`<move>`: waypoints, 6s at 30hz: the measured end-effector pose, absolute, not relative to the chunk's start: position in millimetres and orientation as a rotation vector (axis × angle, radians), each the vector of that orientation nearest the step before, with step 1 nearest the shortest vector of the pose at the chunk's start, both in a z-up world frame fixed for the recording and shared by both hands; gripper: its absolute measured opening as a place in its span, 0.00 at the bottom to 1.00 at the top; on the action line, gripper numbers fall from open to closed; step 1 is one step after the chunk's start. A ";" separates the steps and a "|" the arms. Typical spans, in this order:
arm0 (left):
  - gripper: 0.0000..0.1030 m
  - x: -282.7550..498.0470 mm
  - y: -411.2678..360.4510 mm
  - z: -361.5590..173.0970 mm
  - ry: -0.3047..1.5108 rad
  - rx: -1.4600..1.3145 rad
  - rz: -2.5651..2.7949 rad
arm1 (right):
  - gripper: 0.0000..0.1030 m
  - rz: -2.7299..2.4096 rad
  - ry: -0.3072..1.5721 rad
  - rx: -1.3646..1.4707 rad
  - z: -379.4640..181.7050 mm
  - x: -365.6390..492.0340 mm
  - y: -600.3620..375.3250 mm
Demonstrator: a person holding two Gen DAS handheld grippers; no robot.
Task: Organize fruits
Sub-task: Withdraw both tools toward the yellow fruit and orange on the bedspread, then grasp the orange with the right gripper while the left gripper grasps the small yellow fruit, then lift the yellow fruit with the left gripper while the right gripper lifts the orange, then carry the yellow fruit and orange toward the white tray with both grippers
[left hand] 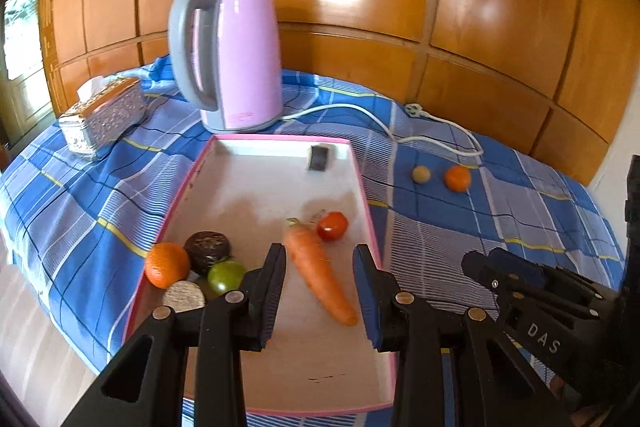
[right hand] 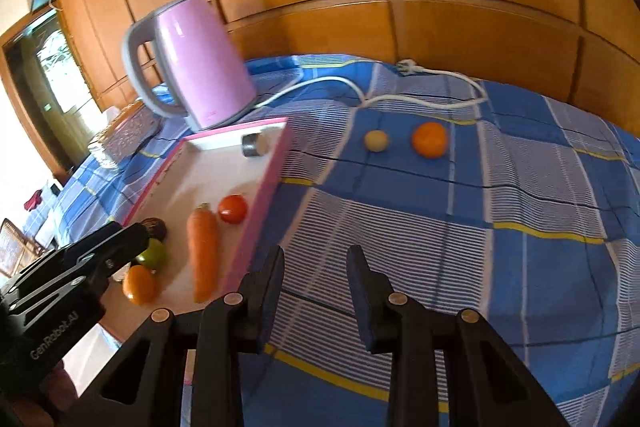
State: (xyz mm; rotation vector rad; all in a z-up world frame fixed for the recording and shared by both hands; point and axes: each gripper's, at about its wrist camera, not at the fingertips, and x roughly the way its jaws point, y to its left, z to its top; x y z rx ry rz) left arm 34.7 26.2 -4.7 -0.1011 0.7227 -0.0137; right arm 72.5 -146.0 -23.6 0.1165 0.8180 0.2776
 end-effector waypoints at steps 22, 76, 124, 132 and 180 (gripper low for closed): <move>0.34 69.4 -30.0 -8.6 0.759 -0.035 -0.132 | 0.33 0.097 0.855 0.155 -43.8 102.3 -218.7; 0.34 180.7 -67.3 -45.2 0.897 -0.076 -0.161 | 0.33 0.122 0.858 0.141 -73.4 221.8 -223.6; 0.26 197.6 -108.3 -70.8 0.952 -0.015 -0.170 | 0.33 0.038 0.890 0.165 -78.7 173.4 -265.1; 0.25 137.5 -115.7 -75.2 0.920 0.024 -0.212 | 0.33 0.012 0.899 0.139 -78.6 128.7 -276.7; 0.25 70.8 -119.3 -88.3 0.774 0.066 -0.257 | 0.26 -0.062 0.816 0.171 -86.9 69.2 -282.5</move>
